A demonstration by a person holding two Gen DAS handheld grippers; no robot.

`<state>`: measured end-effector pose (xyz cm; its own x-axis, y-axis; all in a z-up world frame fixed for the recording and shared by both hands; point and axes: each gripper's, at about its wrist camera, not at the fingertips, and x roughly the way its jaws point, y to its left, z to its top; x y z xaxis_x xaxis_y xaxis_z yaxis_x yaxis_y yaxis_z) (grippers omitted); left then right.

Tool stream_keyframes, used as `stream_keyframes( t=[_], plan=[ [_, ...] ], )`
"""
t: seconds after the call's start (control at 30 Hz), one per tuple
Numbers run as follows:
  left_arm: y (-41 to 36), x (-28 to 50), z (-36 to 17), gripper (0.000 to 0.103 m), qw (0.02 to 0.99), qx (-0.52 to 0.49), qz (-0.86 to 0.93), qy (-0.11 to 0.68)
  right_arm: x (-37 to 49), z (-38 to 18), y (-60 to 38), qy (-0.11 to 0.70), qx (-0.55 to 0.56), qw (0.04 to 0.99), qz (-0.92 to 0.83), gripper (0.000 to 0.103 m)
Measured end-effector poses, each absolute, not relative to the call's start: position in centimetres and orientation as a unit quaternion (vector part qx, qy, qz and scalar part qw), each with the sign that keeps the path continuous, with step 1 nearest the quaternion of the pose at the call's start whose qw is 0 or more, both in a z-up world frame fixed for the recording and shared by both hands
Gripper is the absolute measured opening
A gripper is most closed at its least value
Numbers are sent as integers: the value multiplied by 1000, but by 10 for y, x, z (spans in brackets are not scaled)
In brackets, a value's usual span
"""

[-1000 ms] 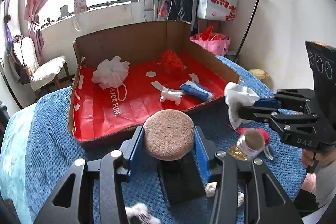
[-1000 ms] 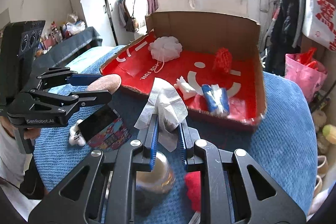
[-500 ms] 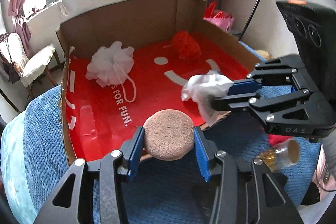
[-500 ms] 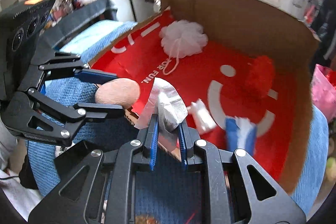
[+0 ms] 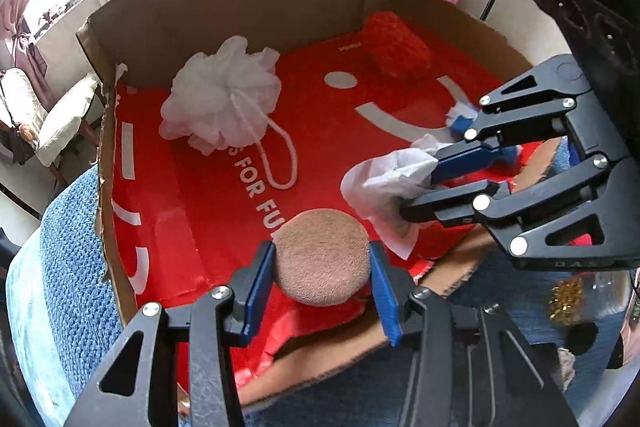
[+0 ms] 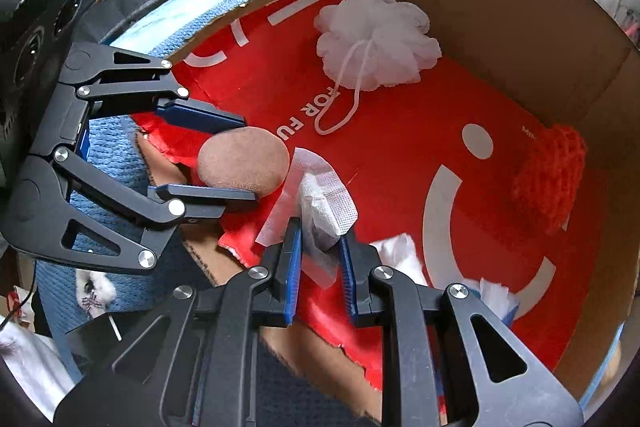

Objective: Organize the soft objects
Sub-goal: 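Carry the tan sponge and white tissue with both tools into the box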

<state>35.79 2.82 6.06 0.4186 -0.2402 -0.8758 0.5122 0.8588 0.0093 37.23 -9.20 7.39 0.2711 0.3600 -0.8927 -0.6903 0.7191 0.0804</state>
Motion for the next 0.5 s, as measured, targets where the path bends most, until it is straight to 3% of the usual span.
stream_keyframes(
  t=[0.5],
  plan=[
    [27,376,46,53,823,133,-227,503,379,66,-75,508,-203,768,333,17]
  ],
)
